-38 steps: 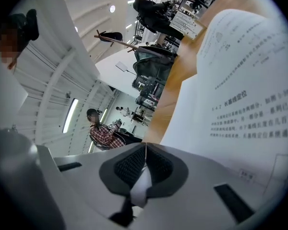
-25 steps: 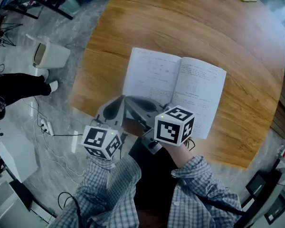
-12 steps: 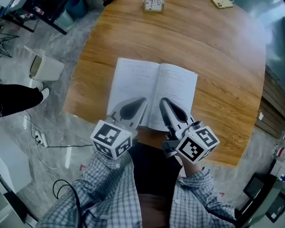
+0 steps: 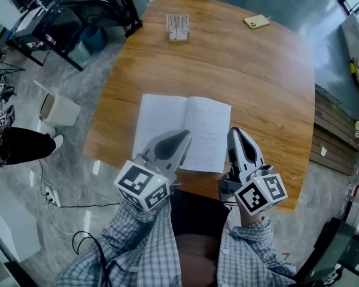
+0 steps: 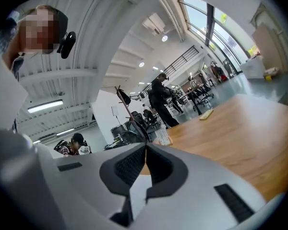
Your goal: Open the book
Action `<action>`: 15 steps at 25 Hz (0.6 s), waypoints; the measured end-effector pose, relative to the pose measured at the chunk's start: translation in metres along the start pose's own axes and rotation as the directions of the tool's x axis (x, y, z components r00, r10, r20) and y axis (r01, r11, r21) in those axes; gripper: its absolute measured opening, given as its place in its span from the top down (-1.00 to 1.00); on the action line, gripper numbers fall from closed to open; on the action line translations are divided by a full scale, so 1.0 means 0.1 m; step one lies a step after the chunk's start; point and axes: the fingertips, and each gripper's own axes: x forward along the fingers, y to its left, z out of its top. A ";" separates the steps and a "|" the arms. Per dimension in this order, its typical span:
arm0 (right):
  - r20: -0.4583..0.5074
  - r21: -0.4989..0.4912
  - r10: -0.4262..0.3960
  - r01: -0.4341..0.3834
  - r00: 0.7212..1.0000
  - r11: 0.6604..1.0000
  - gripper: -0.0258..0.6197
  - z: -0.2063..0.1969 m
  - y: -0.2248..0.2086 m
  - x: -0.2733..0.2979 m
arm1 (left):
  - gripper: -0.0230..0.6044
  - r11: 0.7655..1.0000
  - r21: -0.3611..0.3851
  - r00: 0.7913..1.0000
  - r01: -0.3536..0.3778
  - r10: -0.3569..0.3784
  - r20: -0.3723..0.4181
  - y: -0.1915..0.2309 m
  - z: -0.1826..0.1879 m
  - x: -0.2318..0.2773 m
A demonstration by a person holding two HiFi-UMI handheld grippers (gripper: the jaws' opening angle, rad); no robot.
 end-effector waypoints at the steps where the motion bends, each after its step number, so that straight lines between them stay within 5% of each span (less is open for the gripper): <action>1: 0.011 -0.025 -0.001 0.001 1.000 1.000 0.86 0.07 0.01 -0.03 | 0.93 1.000 0.012 1.000 0.005 -0.005 0.010 -0.02 0.05 0.02; 7: 0.116 -0.201 -0.029 0.052 0.993 0.978 0.86 0.40 0.08 -0.21 | 0.93 0.996 0.084 0.998 0.013 -0.019 0.062 -0.08 0.25 0.12; 15: 0.158 -0.251 -0.026 0.066 0.987 0.966 0.86 0.54 0.12 -0.29 | 0.93 0.993 0.117 0.996 0.032 -0.042 0.085 -0.19 0.33 0.13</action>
